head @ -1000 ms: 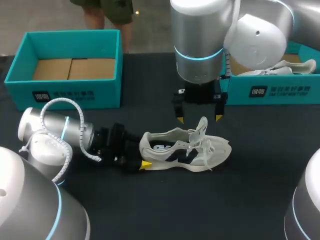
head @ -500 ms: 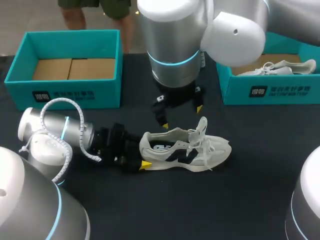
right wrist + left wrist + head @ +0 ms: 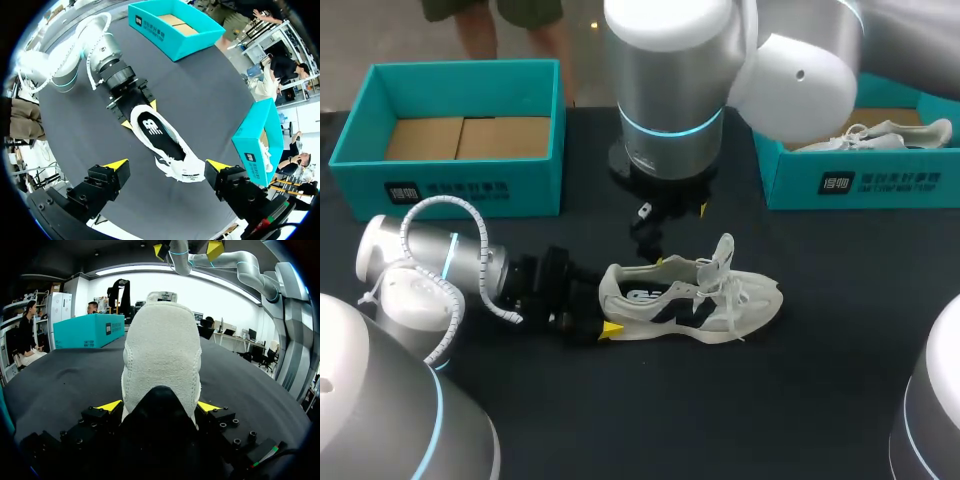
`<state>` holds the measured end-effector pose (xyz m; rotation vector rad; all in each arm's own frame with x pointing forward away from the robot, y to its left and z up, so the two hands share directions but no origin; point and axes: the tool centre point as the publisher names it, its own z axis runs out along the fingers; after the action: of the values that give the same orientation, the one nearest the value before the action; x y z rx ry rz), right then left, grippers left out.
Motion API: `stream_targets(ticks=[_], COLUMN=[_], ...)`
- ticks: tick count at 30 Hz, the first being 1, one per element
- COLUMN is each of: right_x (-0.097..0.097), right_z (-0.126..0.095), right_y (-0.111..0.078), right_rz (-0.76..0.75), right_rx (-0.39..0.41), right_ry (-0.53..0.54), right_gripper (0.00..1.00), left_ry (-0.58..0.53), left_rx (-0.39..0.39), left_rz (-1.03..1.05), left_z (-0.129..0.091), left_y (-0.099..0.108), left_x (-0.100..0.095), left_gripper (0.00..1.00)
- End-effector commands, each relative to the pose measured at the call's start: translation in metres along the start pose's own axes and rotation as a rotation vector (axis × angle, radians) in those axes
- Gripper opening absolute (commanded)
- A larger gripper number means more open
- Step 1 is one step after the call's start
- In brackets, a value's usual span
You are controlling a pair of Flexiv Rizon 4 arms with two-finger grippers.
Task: Take the shoe out of the shoebox, open the shoe tongue, remove and reinsert the insole, then place the shoe into the shoebox
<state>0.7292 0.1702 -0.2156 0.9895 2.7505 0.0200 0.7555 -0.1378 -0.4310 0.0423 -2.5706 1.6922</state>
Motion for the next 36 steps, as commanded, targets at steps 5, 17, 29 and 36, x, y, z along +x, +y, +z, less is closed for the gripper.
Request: stream_targets(ticks=[5, 17, 29, 36], right_x=[-0.004, 0.012, 0.017, 0.017], right_z=[-0.001, 0.006, 0.012, 0.012], right_y=[-0.007, 0.006, 0.007, 0.007], right_rz=[-0.109, -0.572, -0.647, -0.647], right_rx=[-0.035, -0.089, -0.058, -0.058], right_ry=[0.038, 0.307, 0.343, 0.343], right_gripper=[1.0, 1.0, 1.0, 1.0], left_ry=[0.0, 0.0, 0.0, 0.0], left_rx=[-0.002, -0.002, -0.002, -0.002], left_rz=[-0.001, -0.001, -0.001, -0.001], left_z=[0.0, 0.0, 0.0, 0.0], left_y=[0.002, 0.002, 0.002, 0.002], left_x=[0.0, 0.0, 0.0, 0.0], left_gripper=[0.0, 0.0, 0.0, 0.0])
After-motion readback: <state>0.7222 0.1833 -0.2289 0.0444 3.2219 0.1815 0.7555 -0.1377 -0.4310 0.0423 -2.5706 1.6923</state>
